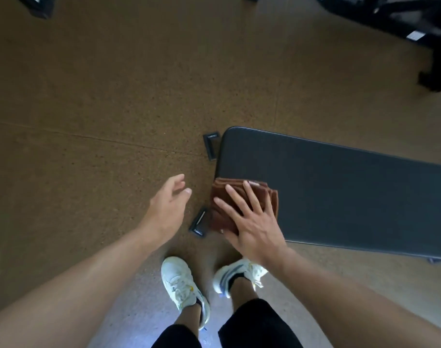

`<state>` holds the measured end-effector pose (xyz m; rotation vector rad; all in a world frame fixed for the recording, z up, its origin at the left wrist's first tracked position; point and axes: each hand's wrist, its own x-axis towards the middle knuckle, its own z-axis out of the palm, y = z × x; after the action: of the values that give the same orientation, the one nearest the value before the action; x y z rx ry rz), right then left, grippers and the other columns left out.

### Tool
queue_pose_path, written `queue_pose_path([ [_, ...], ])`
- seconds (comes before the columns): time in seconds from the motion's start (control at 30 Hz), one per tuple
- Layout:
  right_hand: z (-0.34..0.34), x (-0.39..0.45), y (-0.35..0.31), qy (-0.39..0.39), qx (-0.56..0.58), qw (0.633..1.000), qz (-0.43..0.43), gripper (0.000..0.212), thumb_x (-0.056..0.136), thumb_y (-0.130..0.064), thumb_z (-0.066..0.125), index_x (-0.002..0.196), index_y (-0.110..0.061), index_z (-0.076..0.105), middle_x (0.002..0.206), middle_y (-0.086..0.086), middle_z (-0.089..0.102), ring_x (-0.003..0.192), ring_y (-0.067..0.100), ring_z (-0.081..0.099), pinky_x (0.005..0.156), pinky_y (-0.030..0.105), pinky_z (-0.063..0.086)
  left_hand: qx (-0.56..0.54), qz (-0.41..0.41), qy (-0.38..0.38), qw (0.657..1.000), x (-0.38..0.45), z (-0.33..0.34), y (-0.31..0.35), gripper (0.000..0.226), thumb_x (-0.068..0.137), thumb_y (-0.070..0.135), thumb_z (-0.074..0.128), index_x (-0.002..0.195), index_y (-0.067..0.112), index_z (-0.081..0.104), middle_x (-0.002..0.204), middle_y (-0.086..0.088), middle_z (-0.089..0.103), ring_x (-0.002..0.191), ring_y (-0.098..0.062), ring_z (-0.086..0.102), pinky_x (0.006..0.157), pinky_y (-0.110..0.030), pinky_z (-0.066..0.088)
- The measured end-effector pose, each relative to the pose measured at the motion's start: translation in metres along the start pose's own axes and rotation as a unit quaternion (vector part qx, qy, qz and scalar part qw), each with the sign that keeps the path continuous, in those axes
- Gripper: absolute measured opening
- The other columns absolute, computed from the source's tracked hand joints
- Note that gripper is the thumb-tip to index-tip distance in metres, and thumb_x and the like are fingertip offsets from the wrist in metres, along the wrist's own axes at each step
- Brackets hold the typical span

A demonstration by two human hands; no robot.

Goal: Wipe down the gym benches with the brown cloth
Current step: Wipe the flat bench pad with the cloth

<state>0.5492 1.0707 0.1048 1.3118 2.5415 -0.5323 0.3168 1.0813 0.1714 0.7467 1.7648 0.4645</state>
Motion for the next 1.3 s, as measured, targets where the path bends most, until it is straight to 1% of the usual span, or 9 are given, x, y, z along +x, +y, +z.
queue_pose_path([
  [0.23,-0.058,0.129,0.046,0.028,0.074,0.987,0.143,0.066,0.104,-0.06,0.037,0.164,-0.046,0.013,0.176,-0.007,-0.003,0.161,0.029,-0.014,0.126,0.065,-0.006,0.076,0.066,-0.039,0.994,-0.016,0.017,-0.02,0.055,0.097,0.02,0.063,0.148,0.033,0.044,0.148,0.014,0.046,0.133,-0.004,0.044,0.112,-0.031,0.036],
  [0.37,-0.011,0.035,0.028,0.102,0.063,0.989,0.087,0.066,0.097,-0.046,0.049,0.161,-0.036,0.035,0.174,0.0,0.021,0.162,0.033,0.005,0.126,0.065,0.008,0.125,0.099,-0.026,0.987,-0.018,0.04,-0.01,0.063,0.091,0.014,0.07,0.146,0.032,0.046,0.149,0.012,0.045,0.139,-0.006,0.039,0.114,-0.031,0.034],
  [0.57,0.03,-0.113,0.054,0.03,0.063,0.996,0.062,0.069,0.095,-0.041,0.056,0.161,-0.036,0.036,0.173,-0.002,0.023,0.162,0.032,0.006,0.123,0.067,0.022,0.272,0.119,-0.067,0.953,-0.017,0.099,0.039,0.085,0.085,0.018,0.078,0.154,0.035,0.031,0.166,0.013,0.016,0.154,-0.013,0.01,0.122,-0.042,0.022],
  [0.7,-0.005,-0.053,0.126,0.083,0.081,0.979,0.168,0.069,0.091,-0.04,0.045,0.16,-0.034,0.037,0.173,-0.001,0.024,0.161,0.035,0.009,0.124,0.068,0.016,0.339,0.12,-0.089,0.929,-0.002,0.144,0.062,0.099,0.084,0.021,0.079,0.159,0.035,0.016,0.169,0.012,0.002,0.155,-0.011,-0.005,0.121,-0.045,0.022],
  [0.83,-0.055,0.027,0.199,0.088,0.163,0.941,0.283,0.068,0.1,-0.043,0.045,0.163,-0.045,0.019,0.176,-0.007,0.003,0.161,0.028,-0.011,0.127,0.063,-0.003,0.445,0.091,-0.09,0.886,0.017,0.183,0.092,0.128,0.075,0.025,0.088,0.159,0.033,-0.008,0.167,0.006,-0.018,0.155,-0.022,-0.017,0.12,-0.058,0.026],
  [0.93,-0.04,0.005,0.205,0.105,0.139,0.956,0.234,0.069,0.096,-0.044,0.047,0.162,-0.043,0.027,0.176,-0.005,0.011,0.162,0.028,-0.006,0.128,0.062,-0.001,0.477,0.057,-0.102,0.871,0.028,0.211,0.115,0.143,0.068,0.028,0.093,0.157,0.033,-0.018,0.166,0.002,-0.026,0.153,-0.029,-0.022,0.116,-0.065,0.028],
  [1.03,0.005,-0.092,0.172,0.132,0.112,0.962,0.21,0.07,0.087,-0.039,0.057,0.156,-0.037,0.044,0.171,-0.001,0.028,0.162,0.032,0.005,0.127,0.064,0.011,0.5,0.022,-0.106,0.86,0.027,0.236,0.117,0.151,0.06,0.046,0.094,0.155,0.031,-0.023,0.162,-0.003,-0.036,0.15,-0.035,-0.029,0.113,-0.072,0.023],
  [1.13,0.034,-0.172,0.154,0.1,0.087,0.978,0.159,0.075,0.086,-0.04,0.064,0.158,-0.036,0.043,0.171,-0.001,0.029,0.162,0.034,0.007,0.127,0.062,0.01,0.543,0.027,-0.066,0.837,0.023,0.251,0.107,0.159,0.053,0.062,0.09,0.154,0.027,-0.028,0.159,-0.008,-0.04,0.148,-0.04,-0.03,0.112,-0.074,0.023],
  [1.3,0.017,-0.132,0.199,0.089,0.102,0.982,0.129,0.066,0.095,-0.047,0.054,0.158,-0.041,0.038,0.171,-0.005,0.028,0.162,0.035,0.009,0.124,0.067,0.015,0.548,0.028,-0.023,0.836,0.026,0.259,0.104,0.161,0.049,0.063,0.091,0.155,0.031,-0.026,0.159,-0.003,-0.039,0.15,-0.035,-0.029,0.112,-0.073,0.025],
])
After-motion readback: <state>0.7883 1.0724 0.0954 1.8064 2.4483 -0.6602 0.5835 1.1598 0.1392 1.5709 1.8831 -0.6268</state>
